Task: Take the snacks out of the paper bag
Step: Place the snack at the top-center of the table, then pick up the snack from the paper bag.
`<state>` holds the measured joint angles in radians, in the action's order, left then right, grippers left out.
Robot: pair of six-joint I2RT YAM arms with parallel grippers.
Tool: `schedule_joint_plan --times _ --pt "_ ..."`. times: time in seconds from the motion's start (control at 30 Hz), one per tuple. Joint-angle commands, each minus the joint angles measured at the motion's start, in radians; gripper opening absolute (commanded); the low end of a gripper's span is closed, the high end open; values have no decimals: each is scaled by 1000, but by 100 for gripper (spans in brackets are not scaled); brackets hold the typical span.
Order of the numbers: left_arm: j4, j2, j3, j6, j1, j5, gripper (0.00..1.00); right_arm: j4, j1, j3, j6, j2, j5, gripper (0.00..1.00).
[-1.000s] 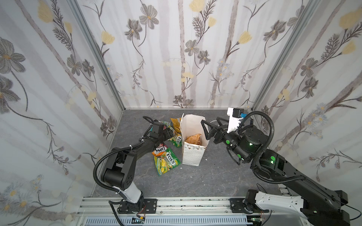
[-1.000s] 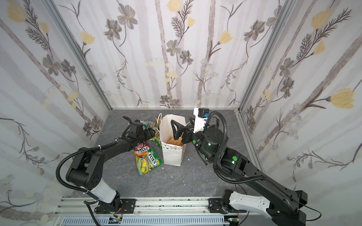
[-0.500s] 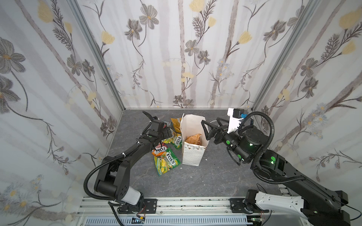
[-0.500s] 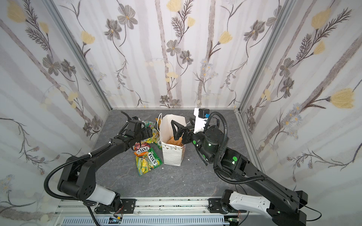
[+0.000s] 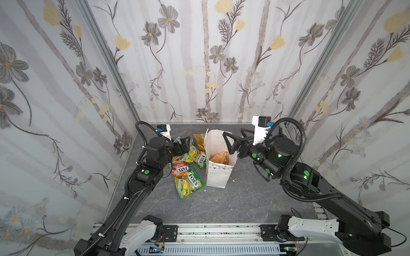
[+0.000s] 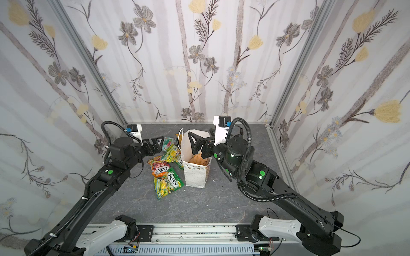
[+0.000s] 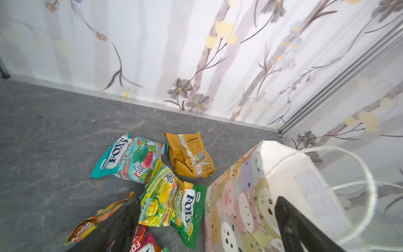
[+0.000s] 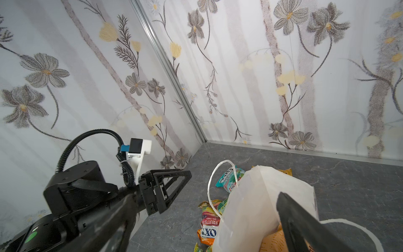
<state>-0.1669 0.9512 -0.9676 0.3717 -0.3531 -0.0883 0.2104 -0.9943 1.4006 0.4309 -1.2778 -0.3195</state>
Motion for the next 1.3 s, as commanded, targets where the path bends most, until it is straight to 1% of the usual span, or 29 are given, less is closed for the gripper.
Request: schedule_joint_plan --times 0.0,0.17,0.27,0.43,0.57,0.7,0.83,0.87,1.07,1.27 --pt "-22 -61 -29 -42 -6 -102 99 99 16 61 36 -50 58 100" --pt "-98 -118 -102 -116 -29 -201 100 183 55 111 81 -114 97 99" --pt "-170 -140 -152 -174 -64 -217 100 238 89 141 107 -154 142 99" --pt "-284 -154 -229 -259 -142 -205 100 301 117 183 124 -213 190 97" --pt "-352 -144 -263 -316 -203 -177 100 313 138 192 141 -249 219 93" --pt "-383 -131 -281 -348 -243 -178 100 331 158 193 158 -285 251 80" --pt "-404 -120 -301 -365 -275 -157 100 346 158 197 164 -313 292 73" --pt "-411 -118 -307 -368 -283 -150 100 352 158 202 163 -352 303 72" --pt "-441 -112 -328 -395 -313 -114 100 427 158 257 162 -446 304 69" --pt "-466 -118 -331 -413 -316 -78 100 456 158 266 151 -508 303 67"
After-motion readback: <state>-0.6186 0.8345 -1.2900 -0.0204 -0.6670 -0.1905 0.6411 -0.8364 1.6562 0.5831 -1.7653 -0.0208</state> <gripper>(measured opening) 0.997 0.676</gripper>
